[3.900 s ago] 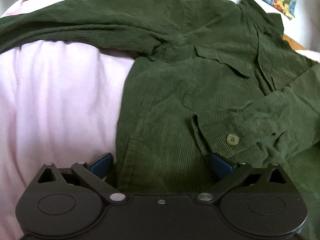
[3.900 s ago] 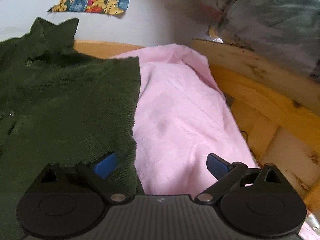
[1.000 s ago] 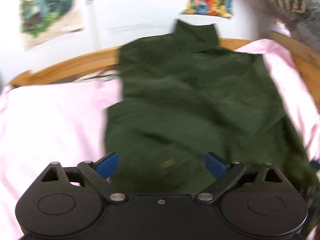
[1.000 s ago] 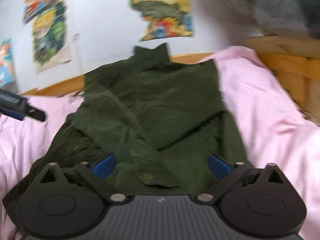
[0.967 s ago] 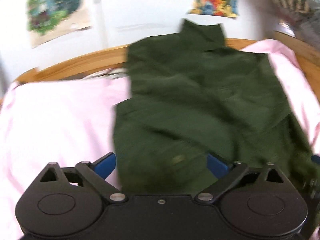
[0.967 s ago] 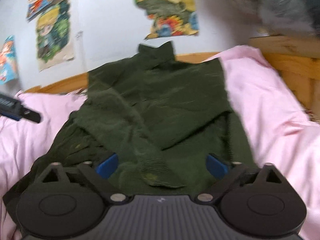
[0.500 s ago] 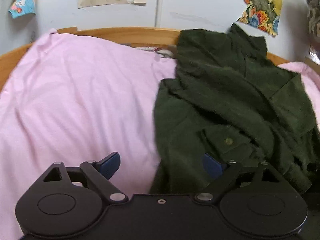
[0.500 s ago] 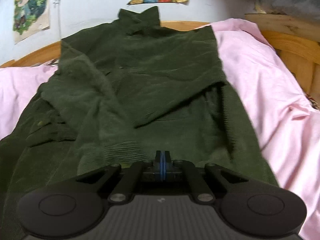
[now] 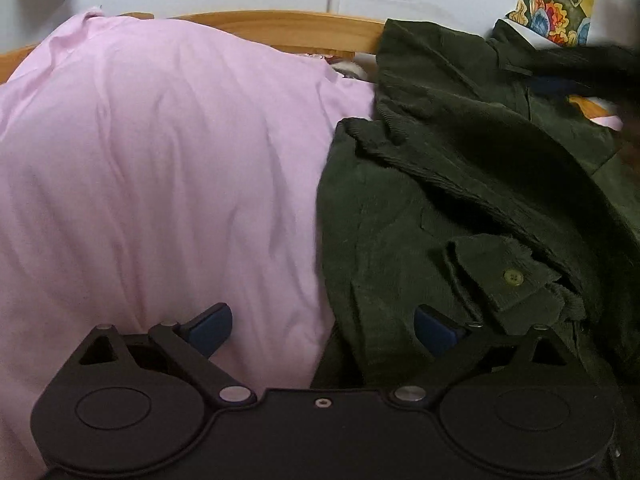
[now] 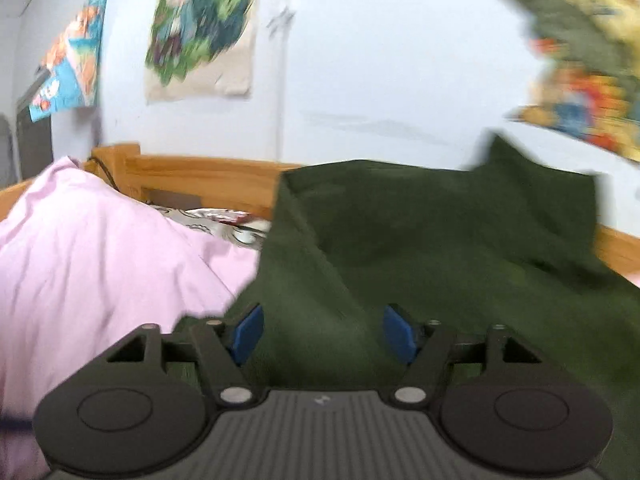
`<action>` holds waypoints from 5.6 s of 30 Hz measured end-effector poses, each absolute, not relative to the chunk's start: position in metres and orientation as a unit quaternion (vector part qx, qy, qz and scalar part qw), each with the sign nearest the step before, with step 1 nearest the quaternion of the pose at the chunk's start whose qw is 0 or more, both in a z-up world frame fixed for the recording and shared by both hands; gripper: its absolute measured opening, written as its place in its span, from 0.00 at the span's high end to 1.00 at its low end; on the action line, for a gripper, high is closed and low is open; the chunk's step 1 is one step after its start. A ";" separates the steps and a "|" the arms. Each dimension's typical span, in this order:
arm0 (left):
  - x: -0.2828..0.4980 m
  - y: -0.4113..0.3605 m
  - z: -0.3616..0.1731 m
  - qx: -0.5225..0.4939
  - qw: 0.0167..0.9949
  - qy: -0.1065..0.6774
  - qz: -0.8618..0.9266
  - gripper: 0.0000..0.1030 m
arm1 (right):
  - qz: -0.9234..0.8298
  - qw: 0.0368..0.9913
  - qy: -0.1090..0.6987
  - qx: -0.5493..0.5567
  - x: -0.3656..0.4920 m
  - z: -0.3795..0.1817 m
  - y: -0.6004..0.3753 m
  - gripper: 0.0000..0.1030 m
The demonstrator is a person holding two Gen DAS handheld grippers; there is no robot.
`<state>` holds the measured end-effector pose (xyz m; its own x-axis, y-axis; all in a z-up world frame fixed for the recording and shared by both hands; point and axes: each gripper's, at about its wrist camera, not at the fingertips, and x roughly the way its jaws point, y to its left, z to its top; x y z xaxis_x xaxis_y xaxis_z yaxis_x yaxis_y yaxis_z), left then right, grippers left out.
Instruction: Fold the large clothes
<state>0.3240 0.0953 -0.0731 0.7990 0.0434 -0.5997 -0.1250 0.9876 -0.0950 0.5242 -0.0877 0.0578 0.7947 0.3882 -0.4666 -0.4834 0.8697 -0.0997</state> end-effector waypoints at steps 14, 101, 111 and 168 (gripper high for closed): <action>0.324 0.102 -0.078 -0.098 0.941 0.323 0.037 0.02 | 0.149 0.960 0.202 -0.127 0.581 0.037 -0.067 0.50; 0.299 0.117 -0.049 -0.133 0.955 0.263 0.035 0.01 | -0.080 0.960 0.217 -0.156 0.451 0.014 -0.251 0.19; 0.312 0.128 -0.056 -0.160 0.945 0.283 0.043 0.01 | -0.014 0.978 0.151 -0.144 0.455 0.023 -0.191 0.09; 0.133 -0.010 -0.036 0.256 0.870 0.355 -0.228 0.01 | 0.173 0.882 0.335 -0.283 0.143 -0.042 -0.196 0.01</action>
